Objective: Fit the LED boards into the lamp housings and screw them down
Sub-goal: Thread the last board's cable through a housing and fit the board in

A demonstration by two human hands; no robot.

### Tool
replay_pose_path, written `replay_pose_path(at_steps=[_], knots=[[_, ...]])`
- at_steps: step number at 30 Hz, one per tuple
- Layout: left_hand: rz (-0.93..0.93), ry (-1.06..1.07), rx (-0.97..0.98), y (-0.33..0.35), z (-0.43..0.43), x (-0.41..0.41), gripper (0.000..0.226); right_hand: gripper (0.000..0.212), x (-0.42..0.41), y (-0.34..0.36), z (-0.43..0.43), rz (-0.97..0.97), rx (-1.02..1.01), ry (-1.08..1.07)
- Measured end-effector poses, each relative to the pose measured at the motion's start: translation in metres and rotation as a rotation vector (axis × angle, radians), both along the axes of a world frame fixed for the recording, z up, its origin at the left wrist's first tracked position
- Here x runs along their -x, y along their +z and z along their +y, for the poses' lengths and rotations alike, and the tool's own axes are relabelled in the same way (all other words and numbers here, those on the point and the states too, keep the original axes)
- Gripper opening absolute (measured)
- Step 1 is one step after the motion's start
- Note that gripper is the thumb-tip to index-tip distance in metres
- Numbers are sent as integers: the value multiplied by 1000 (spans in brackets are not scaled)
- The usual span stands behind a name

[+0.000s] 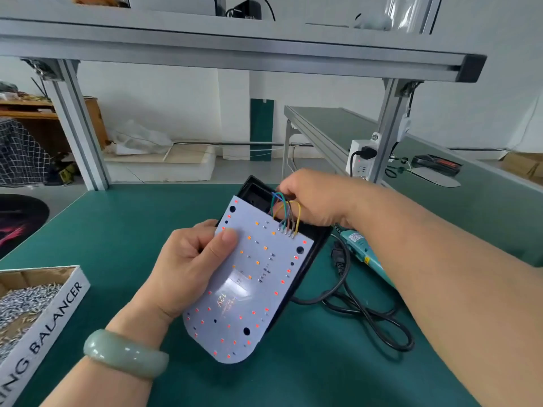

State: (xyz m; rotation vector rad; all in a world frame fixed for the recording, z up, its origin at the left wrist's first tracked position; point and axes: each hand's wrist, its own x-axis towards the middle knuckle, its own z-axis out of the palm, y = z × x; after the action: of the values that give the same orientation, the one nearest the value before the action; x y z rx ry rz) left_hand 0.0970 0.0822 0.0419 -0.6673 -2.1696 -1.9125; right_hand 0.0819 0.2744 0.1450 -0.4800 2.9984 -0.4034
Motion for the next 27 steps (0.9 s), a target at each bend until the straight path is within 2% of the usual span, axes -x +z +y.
replay_pose_path(at_steps=[2, 5, 8, 11, 13, 15, 17, 19, 23, 25, 27], knots=[[22, 11, 39, 1, 2, -1, 78, 30, -2, -7, -2, 15, -11, 16], [28, 16, 44, 3, 5, -3, 80, 35, -1, -16, -2, 83, 98, -38], [120, 63, 99, 4, 7, -3, 76, 25, 3, -21, 1, 136, 135, -55], [229, 130, 122, 7, 4, -3, 75, 18, -1, -22, 3, 159, 307, -20], [259, 144, 152, 8, 2, -2, 80, 8, -5, -22, 6, 56, 451, 53], [265, 149, 188, 7, 3, -2, 86, 11, -8, -21, 12, -76, 571, 90], [263, 150, 201, 7, 3, -2, 81, 20, -7, -22, 15, -46, 540, 85], [258, 153, 197, 5, 4, -3, 71, 27, -7, -25, 12, 77, 407, 81], [254, 137, 148, 7, 7, -6, 89, 46, -4, -28, 8, 163, 362, 63], [256, 126, 145, 8, 8, -7, 92, 35, 0, -31, 8, 180, 381, 64], [266, 112, 160, 8, 9, -7, 92, 10, 3, -37, 5, 195, 438, 46]])
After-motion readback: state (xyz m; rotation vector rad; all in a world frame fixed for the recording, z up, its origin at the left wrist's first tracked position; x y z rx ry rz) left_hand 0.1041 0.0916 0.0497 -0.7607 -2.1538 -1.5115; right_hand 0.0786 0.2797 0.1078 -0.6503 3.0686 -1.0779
